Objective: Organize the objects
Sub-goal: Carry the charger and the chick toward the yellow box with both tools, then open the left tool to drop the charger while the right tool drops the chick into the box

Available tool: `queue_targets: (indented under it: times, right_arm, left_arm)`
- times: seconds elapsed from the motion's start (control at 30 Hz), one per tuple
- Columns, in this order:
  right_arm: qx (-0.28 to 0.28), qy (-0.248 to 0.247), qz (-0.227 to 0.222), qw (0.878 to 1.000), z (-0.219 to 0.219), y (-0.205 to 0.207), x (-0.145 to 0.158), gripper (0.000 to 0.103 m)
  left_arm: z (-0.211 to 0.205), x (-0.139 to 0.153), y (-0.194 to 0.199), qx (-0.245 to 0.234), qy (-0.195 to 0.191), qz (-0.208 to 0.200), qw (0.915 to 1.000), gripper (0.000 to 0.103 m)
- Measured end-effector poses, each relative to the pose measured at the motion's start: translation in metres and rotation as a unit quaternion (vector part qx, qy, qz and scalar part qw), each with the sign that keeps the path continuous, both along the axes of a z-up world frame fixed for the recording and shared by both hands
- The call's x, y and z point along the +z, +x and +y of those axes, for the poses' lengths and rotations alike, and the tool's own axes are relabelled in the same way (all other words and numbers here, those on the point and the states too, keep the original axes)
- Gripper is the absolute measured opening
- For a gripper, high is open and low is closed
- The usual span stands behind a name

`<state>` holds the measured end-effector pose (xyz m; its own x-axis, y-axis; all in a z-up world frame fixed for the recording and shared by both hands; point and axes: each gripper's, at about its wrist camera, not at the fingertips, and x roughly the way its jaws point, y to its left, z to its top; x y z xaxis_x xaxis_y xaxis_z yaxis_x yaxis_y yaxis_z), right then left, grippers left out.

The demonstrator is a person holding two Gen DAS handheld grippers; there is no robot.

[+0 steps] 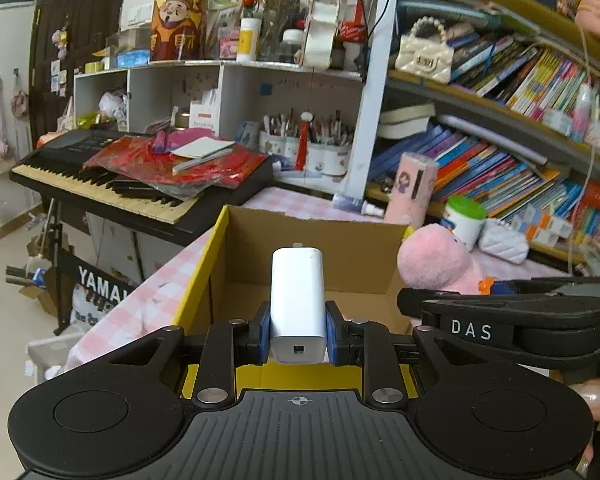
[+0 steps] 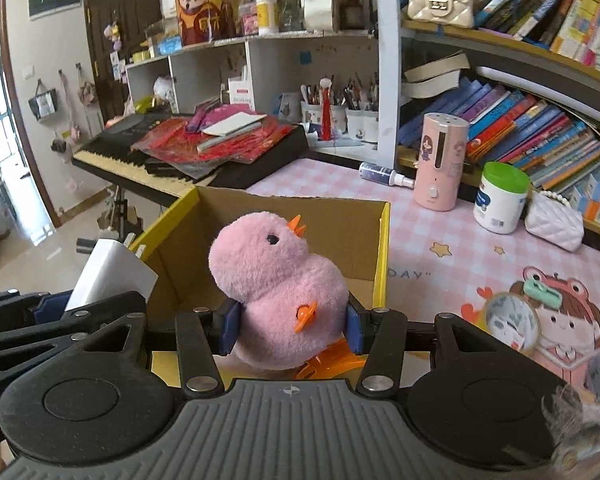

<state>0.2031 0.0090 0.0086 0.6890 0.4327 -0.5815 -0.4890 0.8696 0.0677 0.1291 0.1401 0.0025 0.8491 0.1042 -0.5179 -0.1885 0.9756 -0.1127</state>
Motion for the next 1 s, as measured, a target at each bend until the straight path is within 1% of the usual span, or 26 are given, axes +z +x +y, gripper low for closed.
queue_targets:
  times: [0.13,0.33,0.57,0.77,0.87,1.0]
  right_arm:
    - [0.015,-0.021,0.01,1.0,0.008,0.023,-0.012,0.048]
    - [0.047,-0.054,0.018,0.997,0.023,0.047,-0.028,0.048]
    - [0.092,-0.103,0.018,0.99,0.041,0.066,-0.042,0.048]
    - [0.113,-0.13,0.036,0.984,0.048,0.075,-0.051,0.048]
    - [0.119,-0.149,0.026,0.981,0.051,0.075,-0.055,0.048]
    - [0.123,-0.163,0.024,0.979,0.053,0.076,-0.057,0.048]
  left_arm:
    - [-0.001,-0.008,0.017,0.003,0.009,0.018,0.9998,0.024]
    - [-0.001,-0.022,0.038,0.006,0.031,0.045,0.9985,0.024]
    - [0.0,-0.034,0.056,0.005,0.044,0.073,0.9964,0.024]
    - [-0.003,-0.045,0.063,0.0,0.047,0.096,0.9943,0.024]
    - [-0.003,-0.046,0.065,0.0,0.047,0.097,0.9942,0.024]
    - [-0.003,-0.047,0.066,0.001,0.047,0.097,0.9941,0.024]
